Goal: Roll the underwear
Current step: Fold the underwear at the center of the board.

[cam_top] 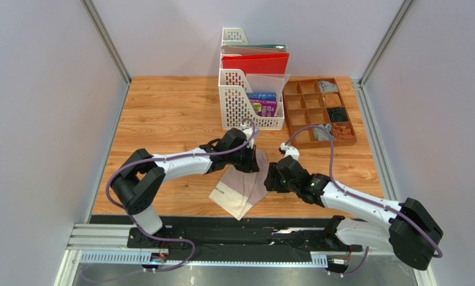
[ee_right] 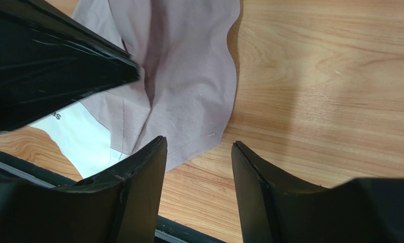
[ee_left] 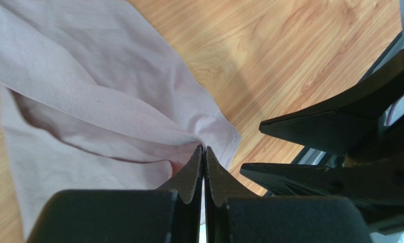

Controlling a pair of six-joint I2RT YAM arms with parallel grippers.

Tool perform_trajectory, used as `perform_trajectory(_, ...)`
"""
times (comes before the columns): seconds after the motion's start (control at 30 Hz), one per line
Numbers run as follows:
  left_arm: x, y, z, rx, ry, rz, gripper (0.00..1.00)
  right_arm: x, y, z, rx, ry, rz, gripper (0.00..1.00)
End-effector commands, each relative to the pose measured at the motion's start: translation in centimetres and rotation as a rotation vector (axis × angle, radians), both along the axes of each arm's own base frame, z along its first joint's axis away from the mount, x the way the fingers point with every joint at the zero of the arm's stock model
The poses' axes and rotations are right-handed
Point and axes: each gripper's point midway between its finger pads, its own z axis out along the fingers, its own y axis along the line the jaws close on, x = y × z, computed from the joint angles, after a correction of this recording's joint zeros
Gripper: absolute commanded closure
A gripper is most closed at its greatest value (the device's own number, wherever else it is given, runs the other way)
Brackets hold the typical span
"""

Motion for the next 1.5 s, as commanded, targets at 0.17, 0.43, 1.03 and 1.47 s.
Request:
perform_trajectory(0.17, -1.2, -4.1, 1.1, -0.021, -0.002, -0.078, 0.72, -0.1, -1.5, 1.3, 0.025, -0.059, -0.06, 0.44)
perform_trajectory(0.43, -0.9, -2.5, 4.0, 0.015, -0.069, -0.044, 0.1, -0.5, -1.4, 2.2, 0.069, -0.068, -0.057, 0.44)
perform_trajectory(1.03, -1.3, 5.5, 2.8, 0.054, -0.091, 0.179, 0.08, 2.7, 5.1, 3.8, 0.095, -0.06, 0.006, 0.46)
perform_trajectory(1.47, -2.4, 5.3, -2.2, 0.046, -0.003, 0.191, 0.14, 4.7, 6.5, 1.3, -0.059, -0.033, 0.005, 0.46)
